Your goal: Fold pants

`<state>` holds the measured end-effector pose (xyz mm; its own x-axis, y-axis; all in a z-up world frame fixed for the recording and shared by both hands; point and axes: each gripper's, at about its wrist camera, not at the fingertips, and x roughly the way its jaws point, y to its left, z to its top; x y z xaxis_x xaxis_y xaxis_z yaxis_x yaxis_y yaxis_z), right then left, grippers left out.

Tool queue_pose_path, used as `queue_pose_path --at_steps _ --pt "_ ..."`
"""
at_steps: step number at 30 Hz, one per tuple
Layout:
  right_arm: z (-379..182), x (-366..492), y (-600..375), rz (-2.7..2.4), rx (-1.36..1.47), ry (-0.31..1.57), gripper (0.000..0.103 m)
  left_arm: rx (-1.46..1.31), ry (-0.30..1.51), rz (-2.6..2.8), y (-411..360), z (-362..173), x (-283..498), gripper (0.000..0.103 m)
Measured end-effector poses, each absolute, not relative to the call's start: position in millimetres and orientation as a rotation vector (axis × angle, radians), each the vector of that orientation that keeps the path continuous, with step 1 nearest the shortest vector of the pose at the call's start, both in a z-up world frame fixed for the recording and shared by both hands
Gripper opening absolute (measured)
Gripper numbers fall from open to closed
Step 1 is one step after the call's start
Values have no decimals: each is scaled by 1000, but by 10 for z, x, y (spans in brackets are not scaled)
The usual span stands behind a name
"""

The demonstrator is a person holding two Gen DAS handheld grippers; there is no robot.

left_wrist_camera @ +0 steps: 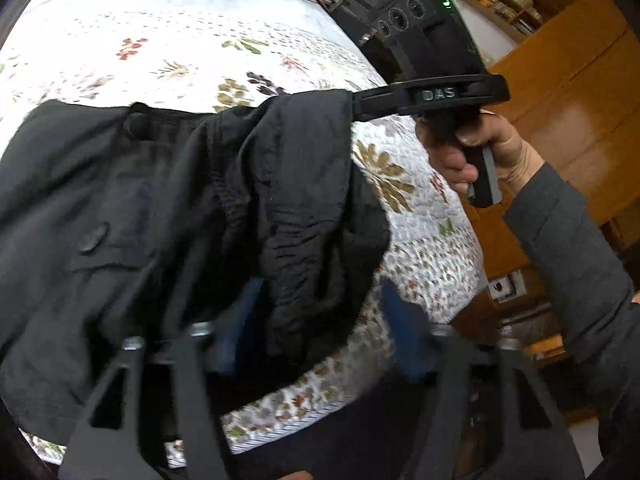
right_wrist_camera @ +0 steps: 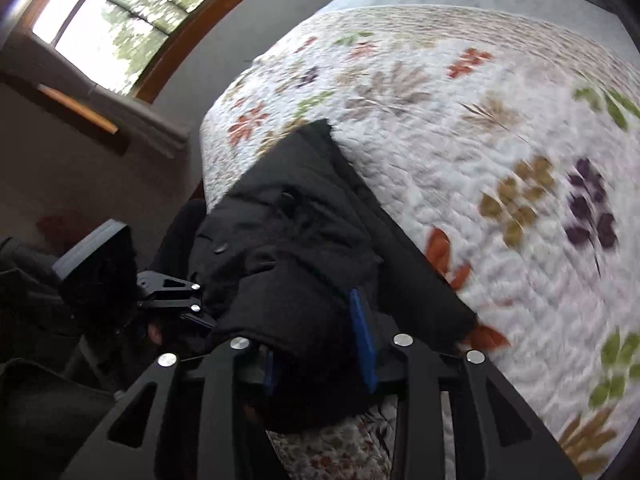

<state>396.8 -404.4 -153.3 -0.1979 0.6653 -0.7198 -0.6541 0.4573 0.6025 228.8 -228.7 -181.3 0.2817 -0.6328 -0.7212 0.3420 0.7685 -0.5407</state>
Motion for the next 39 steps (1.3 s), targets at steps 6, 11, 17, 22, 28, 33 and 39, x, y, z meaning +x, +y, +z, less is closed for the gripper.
queue_pose_path --at_steps 6,11,17,22,28,33,39 --pt "-1783 3679 -4688 873 246 1346 74 -326 1088 -757 -2239 -1682 2149 93" --pt "-1680 3217 -5005 816 547 1213 73 -323 1045 -768 -1837 -1487 2056 96" --pt "-1881 3157 -4742 789 688 1162 74 -297 969 -637 -1173 -1464 2203 97" --pt "-1981 3353 -4480 823 626 1143 54 -222 1042 -487 -947 -1803 2319 97" --pt "-2039 3183 -4550 702 500 1105 60 -61 1009 -428 -1029 -1993 2223 97" --pt "-1582 2460 -4708 553 408 975 69 -55 974 -427 -975 -1977 2177 98" --pt "-1373 1813 -4044 702 223 944 67 -120 945 -398 -771 -1895 2126 98"
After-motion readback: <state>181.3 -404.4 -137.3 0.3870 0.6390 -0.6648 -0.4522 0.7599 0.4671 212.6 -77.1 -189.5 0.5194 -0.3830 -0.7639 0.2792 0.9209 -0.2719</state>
